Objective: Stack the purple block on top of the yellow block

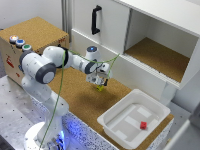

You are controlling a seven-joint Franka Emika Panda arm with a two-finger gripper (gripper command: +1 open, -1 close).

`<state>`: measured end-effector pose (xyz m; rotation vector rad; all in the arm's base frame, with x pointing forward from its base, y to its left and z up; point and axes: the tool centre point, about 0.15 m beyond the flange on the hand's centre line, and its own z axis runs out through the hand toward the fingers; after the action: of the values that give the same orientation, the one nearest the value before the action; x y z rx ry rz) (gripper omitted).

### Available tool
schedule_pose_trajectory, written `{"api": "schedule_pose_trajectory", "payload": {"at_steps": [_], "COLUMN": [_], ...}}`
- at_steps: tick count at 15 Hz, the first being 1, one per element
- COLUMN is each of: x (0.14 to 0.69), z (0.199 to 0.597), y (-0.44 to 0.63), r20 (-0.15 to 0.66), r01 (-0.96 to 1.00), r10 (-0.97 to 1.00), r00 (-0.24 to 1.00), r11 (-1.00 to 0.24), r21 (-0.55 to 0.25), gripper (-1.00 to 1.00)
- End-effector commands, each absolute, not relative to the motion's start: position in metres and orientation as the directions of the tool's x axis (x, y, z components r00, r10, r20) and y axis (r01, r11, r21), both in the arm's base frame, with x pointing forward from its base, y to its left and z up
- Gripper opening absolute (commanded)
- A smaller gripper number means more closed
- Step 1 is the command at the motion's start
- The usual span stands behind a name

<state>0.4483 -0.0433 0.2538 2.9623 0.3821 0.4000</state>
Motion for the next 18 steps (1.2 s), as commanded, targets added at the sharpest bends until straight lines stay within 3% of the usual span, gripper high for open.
{"api": "schedule_pose_trajectory", "payload": {"at_steps": [1, 9, 17, 18], "x": [0.433, 0.414, 0.428, 0.431], "z": [0.26, 0.252, 0.245, 0.245], "y": [-0.047, -0.052, -0.041, -0.042], "r20": [0.265, 0.231, 0.259, 0.264], "r01": [0.195, 0.211, 0.249, 0.246], "r10": [0.232, 0.227, 0.255, 0.257], "r00": [0.936, 0.946, 0.932, 0.929], "r11": [-0.968, -0.973, -0.967, -0.966], "r21": [0.157, 0.094, 0.054, 0.075], "gripper": [-1.0, -1.0, -1.0, 1.0]}}
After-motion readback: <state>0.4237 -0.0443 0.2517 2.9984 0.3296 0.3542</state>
